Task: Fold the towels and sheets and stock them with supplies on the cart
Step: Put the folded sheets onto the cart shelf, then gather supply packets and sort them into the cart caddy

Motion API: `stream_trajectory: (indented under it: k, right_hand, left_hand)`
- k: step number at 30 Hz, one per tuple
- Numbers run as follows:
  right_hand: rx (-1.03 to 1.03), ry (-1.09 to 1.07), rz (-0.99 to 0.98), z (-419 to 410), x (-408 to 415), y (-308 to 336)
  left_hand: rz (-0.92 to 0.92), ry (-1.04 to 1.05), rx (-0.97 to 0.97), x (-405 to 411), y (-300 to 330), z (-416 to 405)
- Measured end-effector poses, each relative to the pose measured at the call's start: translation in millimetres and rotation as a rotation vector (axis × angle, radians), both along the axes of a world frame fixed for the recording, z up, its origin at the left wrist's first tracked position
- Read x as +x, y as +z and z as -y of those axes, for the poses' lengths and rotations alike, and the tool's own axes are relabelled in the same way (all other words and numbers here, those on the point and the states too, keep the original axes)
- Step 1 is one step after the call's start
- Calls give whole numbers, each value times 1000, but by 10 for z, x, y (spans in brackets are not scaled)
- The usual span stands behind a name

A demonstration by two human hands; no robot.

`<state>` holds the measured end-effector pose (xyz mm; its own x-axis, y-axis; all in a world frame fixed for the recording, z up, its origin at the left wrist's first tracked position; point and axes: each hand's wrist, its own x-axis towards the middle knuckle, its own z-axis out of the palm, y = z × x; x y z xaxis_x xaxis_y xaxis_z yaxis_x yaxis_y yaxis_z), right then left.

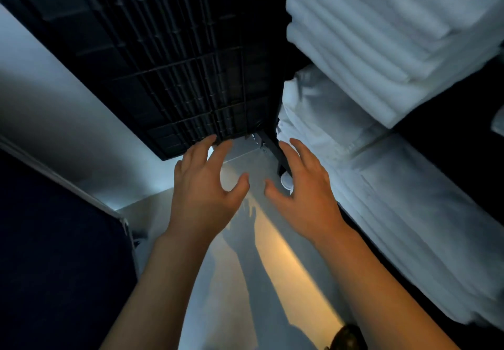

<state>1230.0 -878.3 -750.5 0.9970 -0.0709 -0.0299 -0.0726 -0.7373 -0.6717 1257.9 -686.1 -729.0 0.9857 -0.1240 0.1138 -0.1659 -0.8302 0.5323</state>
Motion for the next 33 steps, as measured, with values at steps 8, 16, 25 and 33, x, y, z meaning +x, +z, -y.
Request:
stream_trajectory:
  k: [8,16,25,33]
  right_hand:
    - [36,-16,17,-280,-80,1621]
    - [14,32,120,-463,-61,3109]
    - [-26,190,315,-567,67,4817]
    - [-43,307,555,-780,103,6236]
  left_hand:
    - [-23,-12,17,-93,1623,-229]
    - [72,5,27,-139,3067,-406]
    - [279,114,64,-240,4662,-715]
    - [510,242,112,-528,6075,-1052]
